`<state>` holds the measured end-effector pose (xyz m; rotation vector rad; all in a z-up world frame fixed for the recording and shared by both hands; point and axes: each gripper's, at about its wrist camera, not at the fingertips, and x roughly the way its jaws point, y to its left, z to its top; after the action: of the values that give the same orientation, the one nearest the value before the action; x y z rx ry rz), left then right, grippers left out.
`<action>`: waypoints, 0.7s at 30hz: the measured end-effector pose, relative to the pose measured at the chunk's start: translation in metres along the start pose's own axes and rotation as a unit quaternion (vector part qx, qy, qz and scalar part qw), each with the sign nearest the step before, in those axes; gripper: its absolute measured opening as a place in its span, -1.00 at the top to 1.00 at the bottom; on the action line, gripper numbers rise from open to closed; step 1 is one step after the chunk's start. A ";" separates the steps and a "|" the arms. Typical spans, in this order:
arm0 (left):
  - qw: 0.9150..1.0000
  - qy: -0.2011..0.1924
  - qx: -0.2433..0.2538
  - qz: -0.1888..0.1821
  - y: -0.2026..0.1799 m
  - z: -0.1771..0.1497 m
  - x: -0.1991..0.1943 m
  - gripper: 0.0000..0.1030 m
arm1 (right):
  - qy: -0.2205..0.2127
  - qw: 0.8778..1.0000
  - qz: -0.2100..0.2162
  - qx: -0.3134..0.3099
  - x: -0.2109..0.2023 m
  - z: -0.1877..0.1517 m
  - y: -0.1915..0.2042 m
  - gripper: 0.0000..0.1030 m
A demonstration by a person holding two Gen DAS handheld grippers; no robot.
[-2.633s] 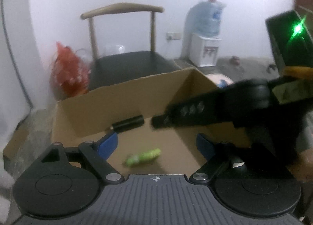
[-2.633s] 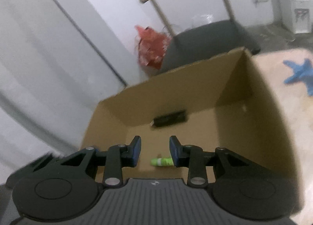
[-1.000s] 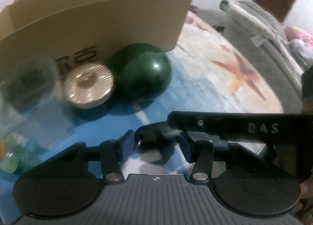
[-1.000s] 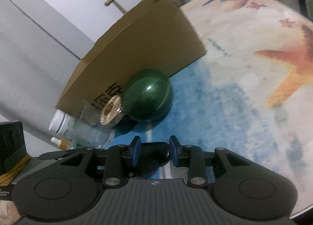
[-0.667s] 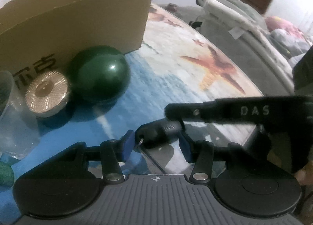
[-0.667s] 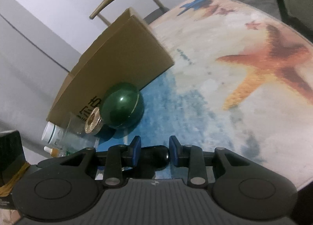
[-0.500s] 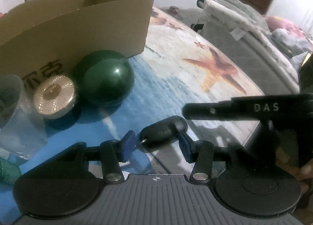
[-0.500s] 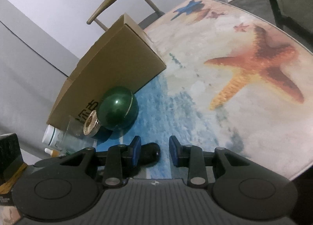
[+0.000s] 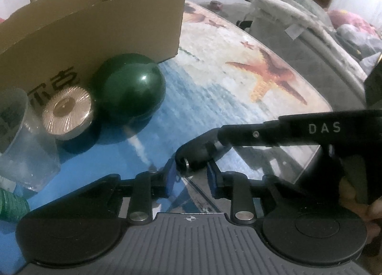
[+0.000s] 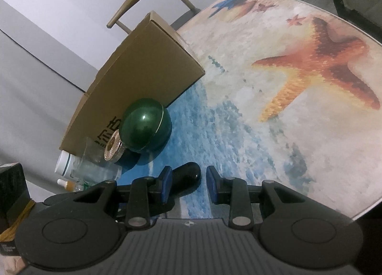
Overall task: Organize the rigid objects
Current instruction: 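Move the right tool to the black oval object and grasp it, then carry the black oval object into the box and open the right tool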
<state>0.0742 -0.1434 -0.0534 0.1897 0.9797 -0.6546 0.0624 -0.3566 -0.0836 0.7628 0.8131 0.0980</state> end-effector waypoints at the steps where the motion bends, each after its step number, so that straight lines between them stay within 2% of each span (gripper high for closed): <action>1: 1.000 0.000 0.004 0.001 -0.001 0.001 0.001 0.41 | 0.001 1.000 0.000 0.000 0.001 0.000 0.000 0.35; 5: 1.000 -0.001 0.027 0.010 -0.007 0.004 0.006 0.21 | 0.004 1.000 0.001 0.003 0.003 0.002 0.001 0.35; 7: 0.999 -0.002 0.040 0.013 -0.011 0.006 0.009 0.17 | 0.006 1.000 0.003 0.004 0.004 0.002 0.001 0.35; 13: 0.997 -0.011 0.076 0.014 -0.022 0.008 0.015 0.21 | 0.013 0.999 0.027 0.020 0.010 0.004 -0.002 0.35; 21: 0.997 -0.021 0.074 0.002 -0.021 0.008 0.016 0.31 | 0.001 0.997 0.064 0.051 0.023 0.004 -0.007 0.37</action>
<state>0.0736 -0.1699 -0.0591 0.3082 0.8910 -0.7249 0.0799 -0.3564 -0.1006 0.9122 0.7762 0.1729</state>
